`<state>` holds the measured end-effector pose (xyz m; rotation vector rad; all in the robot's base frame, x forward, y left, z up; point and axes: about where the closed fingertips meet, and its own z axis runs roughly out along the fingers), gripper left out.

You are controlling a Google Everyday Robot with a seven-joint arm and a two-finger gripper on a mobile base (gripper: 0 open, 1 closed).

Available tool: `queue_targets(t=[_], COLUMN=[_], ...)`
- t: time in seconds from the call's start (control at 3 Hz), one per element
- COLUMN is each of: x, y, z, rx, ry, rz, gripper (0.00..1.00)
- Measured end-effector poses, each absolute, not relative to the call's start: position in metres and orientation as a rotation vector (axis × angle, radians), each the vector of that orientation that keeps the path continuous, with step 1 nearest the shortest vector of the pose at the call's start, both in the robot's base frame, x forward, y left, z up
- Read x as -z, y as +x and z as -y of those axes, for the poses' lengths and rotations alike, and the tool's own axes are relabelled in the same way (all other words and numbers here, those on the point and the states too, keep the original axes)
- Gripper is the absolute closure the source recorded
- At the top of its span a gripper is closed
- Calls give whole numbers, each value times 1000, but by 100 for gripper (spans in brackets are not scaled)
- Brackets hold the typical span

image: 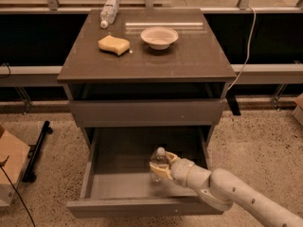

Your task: Place water bottle into middle drawer

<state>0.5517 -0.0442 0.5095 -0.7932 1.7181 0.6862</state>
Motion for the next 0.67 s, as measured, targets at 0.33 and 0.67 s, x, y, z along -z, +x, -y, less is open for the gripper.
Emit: queue_targets(t=[0.33,0.67], x=[-491,-477], y=[552,552], z=[40,38], rx=[-696,-703], ry=[-758,-730], rz=[-1751,-1779], gripper=[51,27])
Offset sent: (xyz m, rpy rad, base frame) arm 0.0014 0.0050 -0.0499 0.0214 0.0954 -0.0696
